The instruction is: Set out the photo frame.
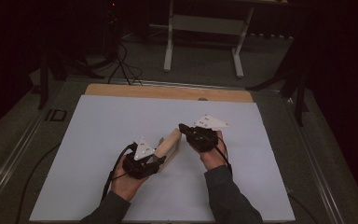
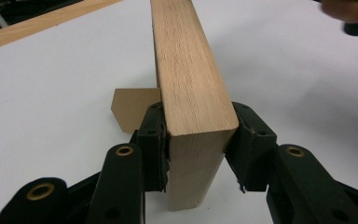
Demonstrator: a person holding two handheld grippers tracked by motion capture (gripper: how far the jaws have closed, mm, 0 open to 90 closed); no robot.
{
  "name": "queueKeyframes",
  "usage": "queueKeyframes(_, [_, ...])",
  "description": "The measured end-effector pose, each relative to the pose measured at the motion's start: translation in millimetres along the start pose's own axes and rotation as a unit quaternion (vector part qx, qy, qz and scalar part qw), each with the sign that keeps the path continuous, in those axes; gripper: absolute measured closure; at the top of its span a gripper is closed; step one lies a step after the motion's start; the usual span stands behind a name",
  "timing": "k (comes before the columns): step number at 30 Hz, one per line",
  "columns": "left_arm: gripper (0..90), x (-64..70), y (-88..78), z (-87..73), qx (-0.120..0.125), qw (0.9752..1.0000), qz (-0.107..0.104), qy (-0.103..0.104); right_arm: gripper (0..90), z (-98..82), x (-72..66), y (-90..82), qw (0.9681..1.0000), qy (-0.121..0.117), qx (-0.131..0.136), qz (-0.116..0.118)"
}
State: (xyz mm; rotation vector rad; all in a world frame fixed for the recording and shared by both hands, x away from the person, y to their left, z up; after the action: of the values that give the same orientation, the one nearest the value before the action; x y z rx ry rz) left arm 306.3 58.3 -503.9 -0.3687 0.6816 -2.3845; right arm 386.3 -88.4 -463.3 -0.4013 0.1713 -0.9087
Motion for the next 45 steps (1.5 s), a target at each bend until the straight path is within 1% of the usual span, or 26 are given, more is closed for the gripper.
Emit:
queueKeyframes(2, [60.4,0.9,0.3,0.1,-0.001,1.0000,-0.001,0.006,89.8,0.6,-0.7,6.0,1.0000,-0.005,-0.005,-0.001])
queueKeyframes(6, [60.4,1.1,0.4,0.1,-0.001,1.0000,-0.002,0.007,89.8,1.8,-1.7,15.6,0.9998,-0.011,-0.013,-0.005])
queueKeyframes(13, [60.3,-0.1,0.0,0.0,-0.002,1.0000,-0.003,0.003,89.8,3.0,-2.2,27.8,0.9998,-0.002,-0.019,-0.006])
queueKeyframes(18, [60.3,-0.5,0.0,-0.1,-0.001,1.0000,-0.003,0.002,89.4,-1.2,-3.1,35.6,0.9993,-0.005,-0.035,-0.008])
queueKeyframes(23, [60.2,-0.8,-0.1,0.1,-0.003,1.0000,-0.002,0.007,89.5,-1.7,-2.4,35.1,0.9993,-0.007,-0.037,-0.007])
queueKeyframes(26, [59.9,-2.0,-0.5,0.1,-0.004,1.0000,0.000,0.006,89.7,-2.2,-2.2,33.7,0.9992,-0.010,-0.038,-0.011])
queueKeyframes(29, [59.4,-5.6,-1.7,-0.2,-0.006,0.9999,0.008,-0.002,89.8,-2.5,-1.7,32.4,0.9989,-0.016,-0.040,-0.016])
queueKeyframes(31, [58.7,-9.0,-2.6,-0.4,-0.006,0.9998,0.011,-0.015,89.7,-2.9,-0.8,31.7,0.9988,-0.018,-0.041,-0.017])
queueKeyframes(32, [58.4,-10.7,-3.0,-0.6,-0.007,0.9998,0.011,-0.017,89.7,-3.2,-0.3,31.2,0.9988,-0.017,-0.042,-0.018])
queueKeyframes(38, [57.2,-14.6,-3.8,-0.9,-0.006,0.9996,0.018,-0.021,89.7,-5.3,1.4,26.2,0.9988,-0.010,-0.044,-0.020])
queueKeyframes(40, [56.7,-15.8,-4.1,-0.9,-0.006,0.9995,0.021,-0.023,89.7,-5.8,1.8,24.6,0.9987,-0.011,-0.046,-0.020])
queueKeyframes(43, [55.8,-17.7,-4.5,-1.1,-0.007,0.9994,0.023,-0.025,89.7,-6.4,1.2,22.6,0.9986,-0.016,-0.046,-0.019])
queueKeyframes(45, [55.3,-19.0,-4.8,-1.3,-0.008,0.9993,0.025,-0.026,89.7,-7.1,0.2,20.1,0.9984,-0.026,-0.046,-0.022])
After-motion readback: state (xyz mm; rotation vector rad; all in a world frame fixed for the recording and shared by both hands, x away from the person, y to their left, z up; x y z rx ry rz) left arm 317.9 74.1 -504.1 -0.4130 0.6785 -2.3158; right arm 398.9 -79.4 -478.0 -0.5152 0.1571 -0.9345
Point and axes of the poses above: each handheld gripper's, and its own axes: y roughly forward along the jaws, z roughly out of its top, x roughly to its right, the point moved 6 cm from there along y, roughly forward along the jaws, and after that the axes turned 9 degrees about -z, right-handed, at the moved point
